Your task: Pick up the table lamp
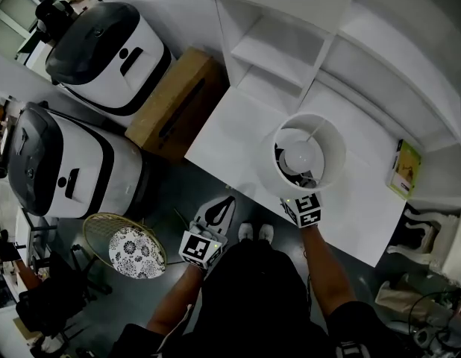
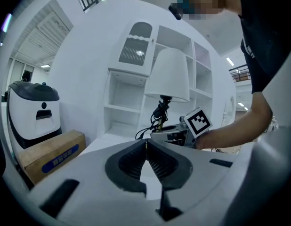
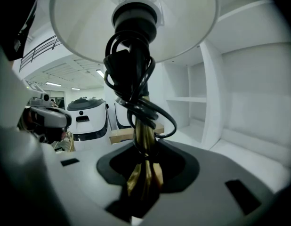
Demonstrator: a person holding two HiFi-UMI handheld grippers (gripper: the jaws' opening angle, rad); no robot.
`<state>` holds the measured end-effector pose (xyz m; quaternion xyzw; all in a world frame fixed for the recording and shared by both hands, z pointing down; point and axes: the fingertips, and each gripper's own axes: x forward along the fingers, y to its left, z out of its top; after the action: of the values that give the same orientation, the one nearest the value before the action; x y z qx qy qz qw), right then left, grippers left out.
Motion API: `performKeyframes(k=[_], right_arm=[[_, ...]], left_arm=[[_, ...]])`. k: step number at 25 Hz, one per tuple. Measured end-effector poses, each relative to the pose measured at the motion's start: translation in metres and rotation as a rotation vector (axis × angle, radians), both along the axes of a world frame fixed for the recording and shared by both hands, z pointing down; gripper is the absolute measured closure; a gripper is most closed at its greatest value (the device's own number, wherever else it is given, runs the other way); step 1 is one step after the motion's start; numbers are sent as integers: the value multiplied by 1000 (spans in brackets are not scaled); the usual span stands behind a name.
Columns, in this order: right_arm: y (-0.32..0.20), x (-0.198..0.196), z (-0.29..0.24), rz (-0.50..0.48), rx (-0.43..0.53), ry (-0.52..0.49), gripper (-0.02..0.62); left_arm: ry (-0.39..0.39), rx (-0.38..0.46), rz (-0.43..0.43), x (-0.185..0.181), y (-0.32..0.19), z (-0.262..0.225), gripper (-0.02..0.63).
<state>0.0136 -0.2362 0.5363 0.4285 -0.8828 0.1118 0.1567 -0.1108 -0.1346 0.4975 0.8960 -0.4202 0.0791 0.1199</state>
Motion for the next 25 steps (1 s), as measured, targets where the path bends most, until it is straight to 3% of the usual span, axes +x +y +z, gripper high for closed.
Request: performKeyframes(k=[11,25], right_arm=[[20,-12,-37,-42,11,-8,465],[45,-26,-69,-90,4,-19,465]], left_arm=[[-18,-17,-64,-19,-9,-10,586],[2,-3,-48,-19,-6,-27,586]])
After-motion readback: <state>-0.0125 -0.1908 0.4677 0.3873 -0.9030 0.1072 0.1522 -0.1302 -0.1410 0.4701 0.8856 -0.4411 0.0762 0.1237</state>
